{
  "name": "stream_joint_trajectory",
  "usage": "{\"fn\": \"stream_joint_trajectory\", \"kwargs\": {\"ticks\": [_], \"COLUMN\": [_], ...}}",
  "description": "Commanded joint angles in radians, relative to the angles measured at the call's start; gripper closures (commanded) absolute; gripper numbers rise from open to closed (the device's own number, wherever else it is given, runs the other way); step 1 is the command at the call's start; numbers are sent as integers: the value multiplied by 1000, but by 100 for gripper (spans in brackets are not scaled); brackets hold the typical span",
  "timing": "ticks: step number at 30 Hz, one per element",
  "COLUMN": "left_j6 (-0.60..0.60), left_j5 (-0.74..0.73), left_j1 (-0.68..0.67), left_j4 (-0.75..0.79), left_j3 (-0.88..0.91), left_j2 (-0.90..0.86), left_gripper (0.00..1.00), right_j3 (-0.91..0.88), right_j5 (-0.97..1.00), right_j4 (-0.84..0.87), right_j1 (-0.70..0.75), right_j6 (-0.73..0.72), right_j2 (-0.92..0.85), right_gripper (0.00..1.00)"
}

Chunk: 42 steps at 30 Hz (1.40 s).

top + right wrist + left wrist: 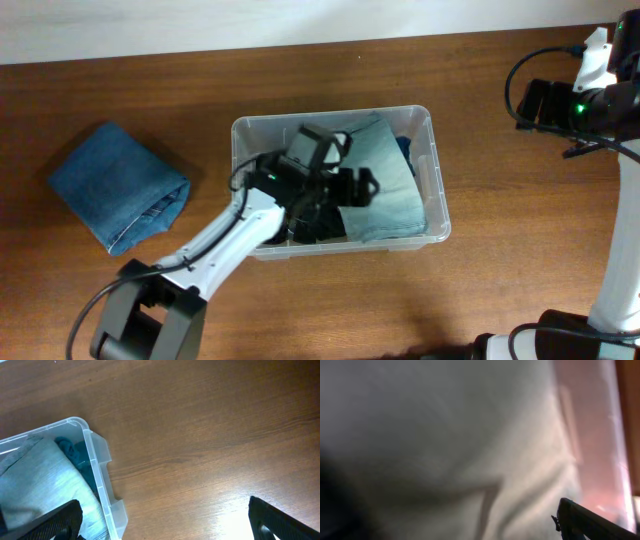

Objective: Pack container
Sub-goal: 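Lay the light blue jeans into the container's right side, release, then grasp the dark blue jeans with the left gripper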

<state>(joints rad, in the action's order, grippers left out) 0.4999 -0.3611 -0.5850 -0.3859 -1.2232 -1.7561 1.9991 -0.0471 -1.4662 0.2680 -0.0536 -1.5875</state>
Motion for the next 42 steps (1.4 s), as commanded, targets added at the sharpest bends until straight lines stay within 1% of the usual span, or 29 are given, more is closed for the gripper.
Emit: {"fn": "stream_joint_trajectory", "kwargs": {"ticks": [1,3,4,6,7,8,9,10,11,13,15,18,20,24,27,29,30,31,32,33,35,36,37,38,39,40,41,42], "left_j6": [-130,-180,-228,-244,-243,-243,-243,-243,-243,-243,-244,-245,-244,-246,-280,-328,-343,-350,-378,-386,-385,-384,-381,-377,-368,-349,-336,-336], "left_j5": [100,135,164,174,174,174,174,173,164,109,77,48,48,43,42,47,71,88,125,158,324,365,411,429,429,428,417,387], "left_j1": [103,124,124,122,122,122,122,122,122,115,105,83,57,25,49,76,101,115,145,160,224,250,305,382,428,508,632,728], "left_j4": [-21,-37,-36,-43,-57,-77,-111,-137,-151,-198,-212,-198,-180,-149,-170,-232,-301,-343,-415,-444,-506,-512,-528,-553,-570,-599,-641,-655], "left_j3": [-96,-147,-174,-187,-185,-184,-184,-184,-184,-184,-184,-184,-184,-184,-199,-245,-294,-323,-379,-401,-449,-449,-449,-449,-449,-449,-446,-431], "left_j2": [50,73,81,82,79,76,68,55,49,21,-8,-65,-131,-261,-263,-230,-183,-151,-82,-50,66,101,153,195,210,223,223,211], "left_gripper": [1,1,1,2,9,19,33,37,36,18,17,17,20,21,20,14,5,1,1,0,1,0,1,1,1,1,1,1], "right_j3": [2,2,2,2,2,2,2,2,2,2,2,2,2,2,2,2,2,2,2,2,2,2,2,2,2,2,2,2], "right_j5": [-10,-9,-9,-9,-9,-9,-9,-9,-9,-9,-9,-9,-9,-9,-10,-10,-10,-10,-10,-9,-9,-9,-9,-9,-10,-10,-10,-10], "right_j4": [0,0,0,0,0,0,0,0,0,1,0,0,0,-2,-4,-4,-4,-4,-4,-4,-4,-4,-4,-4,-4,-4,-4,-5], "right_j1": [1,1,1,1,1,1,1,1,1,1,1,1,1,1,1,1,1,1,1,1,1,1,1,1,1,1,1,1], "right_j6": [-6,-6,-6,-6,-6,-6,-6,-6,-6,-6,-6,-6,-6,-6,-6,-6,-6,-6,-6,-6,-6,-6,-6,-6,-6,-6,-6,-6], "right_j2": [-5,-5,-5,-5,-5,-5,-5,-5,-5,-6,-8,-9,-10,-12,-12,-12,-12,-12,-12,-12,-12,-13,-13,-14,-16,-18,-21,-23], "right_gripper": [1,2,2,2,2,2,2,1,1,2,2,2,2,2,1,2,1,2,2,2,1,2,2,2,1,1,1,2]}}
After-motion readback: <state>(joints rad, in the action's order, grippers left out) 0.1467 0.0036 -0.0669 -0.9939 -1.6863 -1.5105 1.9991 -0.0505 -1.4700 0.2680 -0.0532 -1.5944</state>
